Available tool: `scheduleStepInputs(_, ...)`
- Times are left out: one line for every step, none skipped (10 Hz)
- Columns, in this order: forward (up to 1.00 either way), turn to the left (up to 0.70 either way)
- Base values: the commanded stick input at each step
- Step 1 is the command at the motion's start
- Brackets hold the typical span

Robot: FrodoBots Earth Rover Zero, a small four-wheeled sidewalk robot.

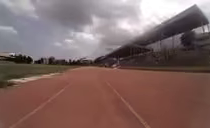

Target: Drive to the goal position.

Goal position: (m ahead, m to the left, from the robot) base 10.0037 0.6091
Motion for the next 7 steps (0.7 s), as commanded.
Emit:
scheduleStepInputs(0.45, 0.00)
scheduleStepInputs(0.45, 0.00)
scheduleStepInputs(0.45, 0.00)
scheduleStepInputs(0.45, 0.00)
scheduleStepInputs(0.45, 0.00)
scheduleStepInputs(0.45, 0.00)
scheduleStepInputs(0.45, 0.00)
